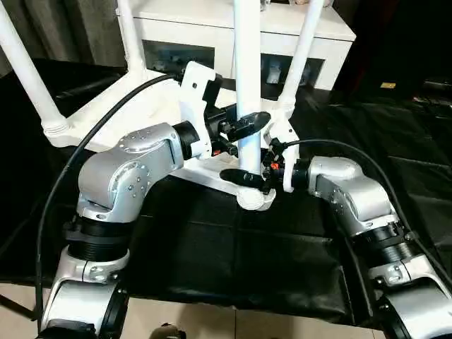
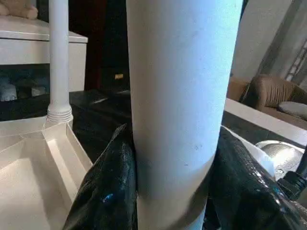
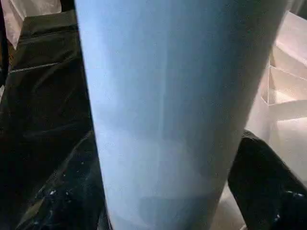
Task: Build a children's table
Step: Pick table leg
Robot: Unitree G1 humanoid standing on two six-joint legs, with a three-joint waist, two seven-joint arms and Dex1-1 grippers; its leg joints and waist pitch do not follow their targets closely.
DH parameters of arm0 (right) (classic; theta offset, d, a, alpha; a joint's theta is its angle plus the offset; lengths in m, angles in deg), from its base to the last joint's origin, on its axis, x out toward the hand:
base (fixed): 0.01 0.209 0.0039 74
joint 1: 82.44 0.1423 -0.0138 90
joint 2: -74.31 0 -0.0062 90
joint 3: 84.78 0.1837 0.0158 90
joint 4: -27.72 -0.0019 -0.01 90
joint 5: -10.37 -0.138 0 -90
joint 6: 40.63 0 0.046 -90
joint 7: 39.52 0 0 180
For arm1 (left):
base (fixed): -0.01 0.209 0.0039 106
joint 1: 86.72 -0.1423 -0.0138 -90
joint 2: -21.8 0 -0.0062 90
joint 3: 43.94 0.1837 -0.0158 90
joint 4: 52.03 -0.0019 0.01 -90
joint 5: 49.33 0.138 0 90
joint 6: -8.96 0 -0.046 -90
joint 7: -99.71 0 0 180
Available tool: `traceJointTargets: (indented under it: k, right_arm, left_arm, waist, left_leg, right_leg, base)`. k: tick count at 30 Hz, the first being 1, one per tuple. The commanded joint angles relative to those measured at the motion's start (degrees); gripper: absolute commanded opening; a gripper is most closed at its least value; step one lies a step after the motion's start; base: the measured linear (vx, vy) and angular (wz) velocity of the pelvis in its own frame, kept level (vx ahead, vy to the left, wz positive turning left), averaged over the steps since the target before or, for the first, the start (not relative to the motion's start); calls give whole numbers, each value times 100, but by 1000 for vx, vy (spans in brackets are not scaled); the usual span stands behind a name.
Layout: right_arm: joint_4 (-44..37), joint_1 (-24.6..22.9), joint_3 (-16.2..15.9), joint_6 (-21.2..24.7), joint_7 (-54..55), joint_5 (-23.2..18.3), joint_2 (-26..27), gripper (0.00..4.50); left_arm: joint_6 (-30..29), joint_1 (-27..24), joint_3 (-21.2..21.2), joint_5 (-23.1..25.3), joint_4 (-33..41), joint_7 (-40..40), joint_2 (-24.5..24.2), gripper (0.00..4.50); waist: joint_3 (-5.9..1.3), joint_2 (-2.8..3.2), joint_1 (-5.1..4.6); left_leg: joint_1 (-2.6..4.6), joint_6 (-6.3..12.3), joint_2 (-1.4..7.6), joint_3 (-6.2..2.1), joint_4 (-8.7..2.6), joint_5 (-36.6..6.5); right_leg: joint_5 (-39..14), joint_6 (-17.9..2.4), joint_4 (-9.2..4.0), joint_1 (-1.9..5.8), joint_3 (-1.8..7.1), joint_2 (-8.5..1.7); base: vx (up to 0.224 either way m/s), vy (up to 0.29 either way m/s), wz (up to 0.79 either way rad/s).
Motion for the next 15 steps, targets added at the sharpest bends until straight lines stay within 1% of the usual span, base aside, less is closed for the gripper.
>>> traceJointTargets:
  k: [1, 3, 4, 7, 8, 9, 10, 12, 14, 15]
  right_arm:
    - [-103, -61, 59, -8, 43, -13, -9, 383]
    - [-112, -69, 59, -21, 47, -8, -5, 383]
    - [-139, -83, 61, -4, 32, -22, -8, 383]
    - [-162, -105, 93, 53, -45, -43, -11, 384]
    - [-161, -113, 97, 96, -91, -54, -38, 384]
    - [-163, -116, 98, 112, -115, -61, -55, 384]
    - [-163, -116, 98, 112, -115, -61, -55, 384]
    - [-162, -119, 102, 134, -132, -77, -69, 356]
    - [-178, -124, 83, 223, -192, -115, -109, 349]
    - [-182, -124, 77, 238, -202, -120, -114, 331]
  left_arm:
    - [89, 144, -16, 49, 24, 79, -37, 180]
    - [98, 141, -7, 55, 22, 89, -49, 180]
    - [108, 140, -5, 55, 17, 101, -64, 180]
    - [141, 144, 13, 73, 6, 153, -110, 180]
    - [146, 146, 25, 67, 8, 177, -125, 180]
    - [145, 146, 32, 61, 13, 191, -129, 180]
    - [145, 146, 32, 61, 13, 191, -129, 180]
    - [146, 144, 41, 55, 16, 211, -134, 180]
    - [147, 131, 66, 54, 31, 252, -157, 180]
    - [147, 130, 67, 54, 33, 253, -158, 180]
  waist:
    - [-423, 14, -11]
    - [-424, 10, -13]
    - [-425, 23, -11]
    - [-425, 16, -11]
    - [-428, 40, -6]
    - [-429, 27, -10]
    - [-426, 27, -9]
    - [-425, 25, -9]
    - [-427, 19, -8]
    - [-426, 19, -7]
  left_leg:
    - [140, -169, 163, -72, -413, -894]
    - [143, -166, 162, -71, -413, -894]
    - [144, -168, 160, -71, -411, -894]
    - [144, -150, 162, -70, -413, -873]
    - [149, -162, 163, -73, -412, -880]
    - [152, -164, 162, -68, -411, -891]
    - [146, -168, 162, -67, -412, -903]
    - [148, -173, 161, -68, -414, -929]
    - [144, -161, 160, -70, -413, -893]
    - [144, -159, 161, -69, -413, -887]
  right_leg:
    - [-521, -1200, -363, 265, 184, -291]
    - [-487, -1209, -360, 263, 183, -285]
    - [-468, -1213, -359, 264, 183, -285]
    - [-419, -1208, -355, 265, 183, -282]
    - [-423, -1213, -349, 264, 182, -285]
    - [-403, -1226, -354, 261, 182, -280]
    - [-391, -1241, -354, 265, 184, -282]
    - [-426, -1242, -357, 269, 184, -285]
    - [-415, -1246, -354, 274, 185, -288]
    - [-420, -1244, -354, 271, 185, -287]
  base:
    - [0, 0, 0]
    - [0, 0, 0]
    - [0, 0, 0]
    - [0, 0, 0]
    - [0, 0, 0]
    - [0, 0, 0]
    - [0, 0, 0]
    - [0, 0, 0]
    - [0, 0, 0]
    - [0, 0, 0]
